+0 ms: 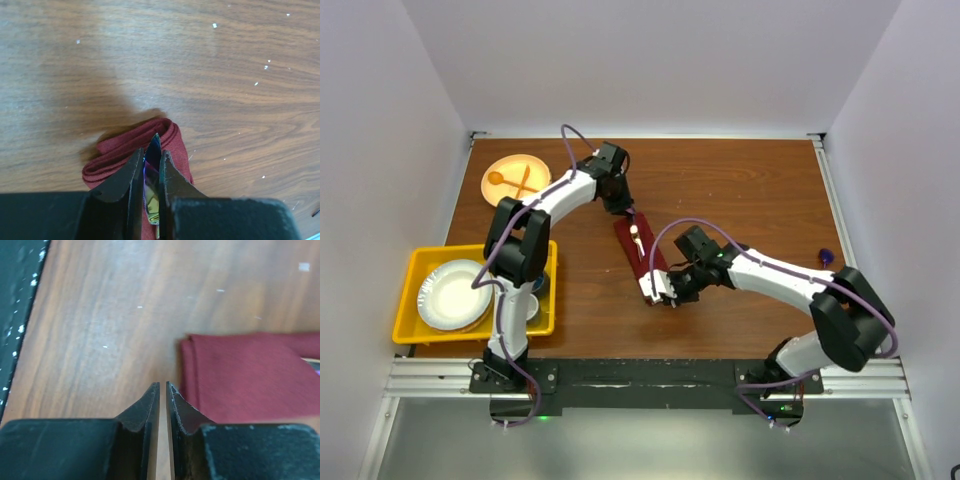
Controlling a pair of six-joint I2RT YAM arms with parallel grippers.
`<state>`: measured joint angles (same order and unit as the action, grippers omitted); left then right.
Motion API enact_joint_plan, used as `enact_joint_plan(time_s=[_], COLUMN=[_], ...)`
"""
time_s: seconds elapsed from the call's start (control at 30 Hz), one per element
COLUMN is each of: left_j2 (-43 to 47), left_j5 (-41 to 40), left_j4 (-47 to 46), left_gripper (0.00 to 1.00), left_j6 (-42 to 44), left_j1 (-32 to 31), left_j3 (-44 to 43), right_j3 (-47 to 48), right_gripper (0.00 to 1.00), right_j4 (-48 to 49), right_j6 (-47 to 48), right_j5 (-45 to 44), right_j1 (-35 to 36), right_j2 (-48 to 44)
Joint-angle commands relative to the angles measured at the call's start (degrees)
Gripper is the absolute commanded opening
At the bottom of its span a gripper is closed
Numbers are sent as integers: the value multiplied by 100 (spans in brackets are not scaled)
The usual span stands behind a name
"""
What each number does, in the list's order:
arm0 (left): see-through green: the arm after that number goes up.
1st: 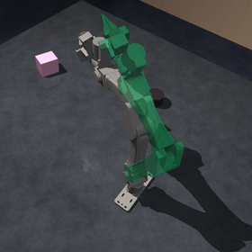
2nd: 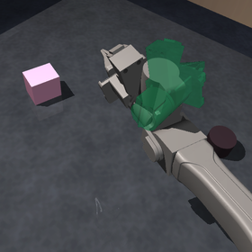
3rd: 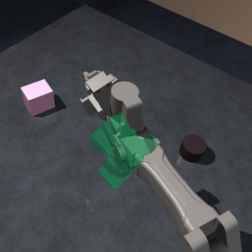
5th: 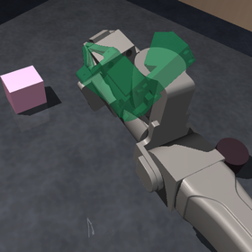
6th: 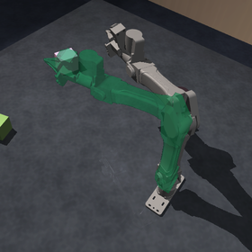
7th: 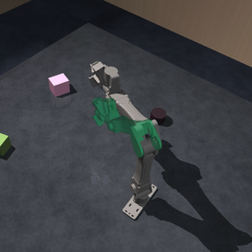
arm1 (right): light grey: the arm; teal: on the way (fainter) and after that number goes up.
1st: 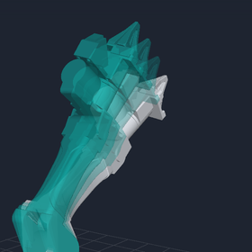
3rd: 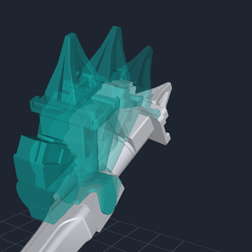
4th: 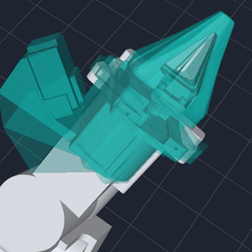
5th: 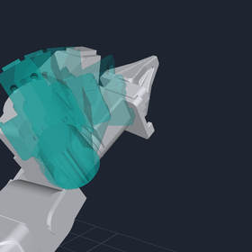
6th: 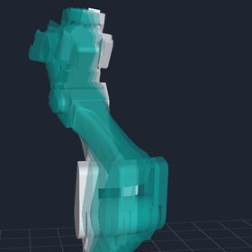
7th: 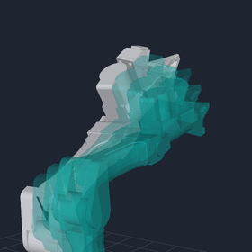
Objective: Fold the napkin into a case and place the utensils inside
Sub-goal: Insert the knife into the folded napkin.
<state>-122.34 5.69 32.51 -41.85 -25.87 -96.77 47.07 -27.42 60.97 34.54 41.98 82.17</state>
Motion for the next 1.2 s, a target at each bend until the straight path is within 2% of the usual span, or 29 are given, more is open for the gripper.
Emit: enact_joint_plan(time_s=[0.0,0.27,0.53,0.67,1.17], left_j2=[387,369,422,545,686], left_j5=[-7,19,-33,-103,-86], left_j4=[-70,-26,53,53,115], left_gripper=[0,0,0,0,0], left_j6=[-175,-298,-438,-605,-729], left_j1=[99,108,108,108,-50], left_j3=[71,115,237,422,563], right_j3=[381,672,558,496,593], right_gripper=[14,15,15,12,11], right_j4=[-115,-141,421,632,870], right_j6=[329,442,135,-6,-252], right_j5=[71,-325,-888,-1116,-1336], right_j1=[187,469,724,812,926], right_j2=[395,958,1082,1090,1249])
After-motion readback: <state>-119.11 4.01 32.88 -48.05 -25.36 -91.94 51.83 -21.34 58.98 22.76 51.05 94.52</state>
